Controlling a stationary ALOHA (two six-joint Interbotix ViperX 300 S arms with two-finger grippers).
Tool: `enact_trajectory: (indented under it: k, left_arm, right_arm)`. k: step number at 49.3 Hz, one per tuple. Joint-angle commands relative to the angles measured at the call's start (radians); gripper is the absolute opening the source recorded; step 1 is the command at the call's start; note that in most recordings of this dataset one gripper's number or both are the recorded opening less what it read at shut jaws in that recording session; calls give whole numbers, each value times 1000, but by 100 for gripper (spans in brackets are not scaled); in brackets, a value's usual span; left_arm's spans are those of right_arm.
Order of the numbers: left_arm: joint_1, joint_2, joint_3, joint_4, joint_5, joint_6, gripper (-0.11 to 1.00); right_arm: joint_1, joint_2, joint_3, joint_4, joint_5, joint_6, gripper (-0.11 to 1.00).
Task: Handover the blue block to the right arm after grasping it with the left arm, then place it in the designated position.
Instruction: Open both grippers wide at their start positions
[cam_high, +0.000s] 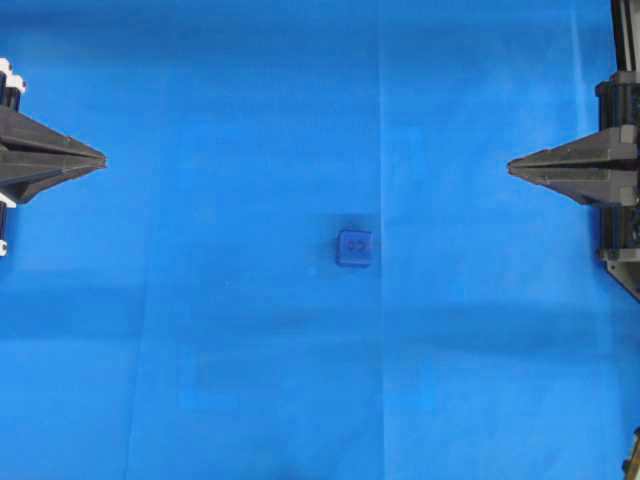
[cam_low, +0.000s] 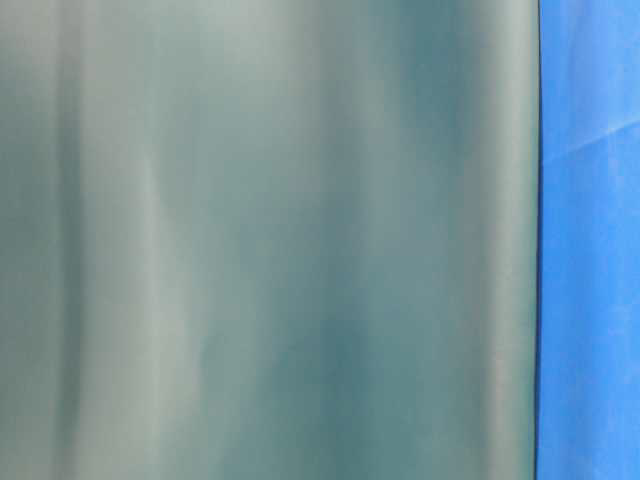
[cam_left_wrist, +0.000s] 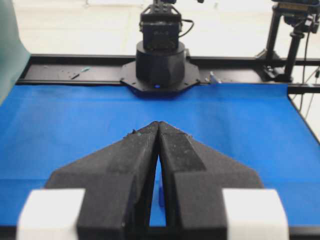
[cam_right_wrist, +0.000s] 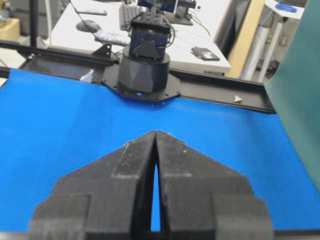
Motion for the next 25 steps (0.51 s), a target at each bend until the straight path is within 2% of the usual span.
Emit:
enact_trajectory:
  k: [1, 11, 25]
  left_arm:
    - [6, 9, -14, -5, -6, -15, 0]
    - [5, 2, -15, -2, -11, -15, 0]
    - [6, 5, -14, -2, -6, -17, 0]
  right_arm:
    - [3, 12, -20, 0, -5, -5, 1]
    - [3, 21, -43, -2, 86, 3, -2]
    - [3, 17, -46, 0, 91, 5, -2]
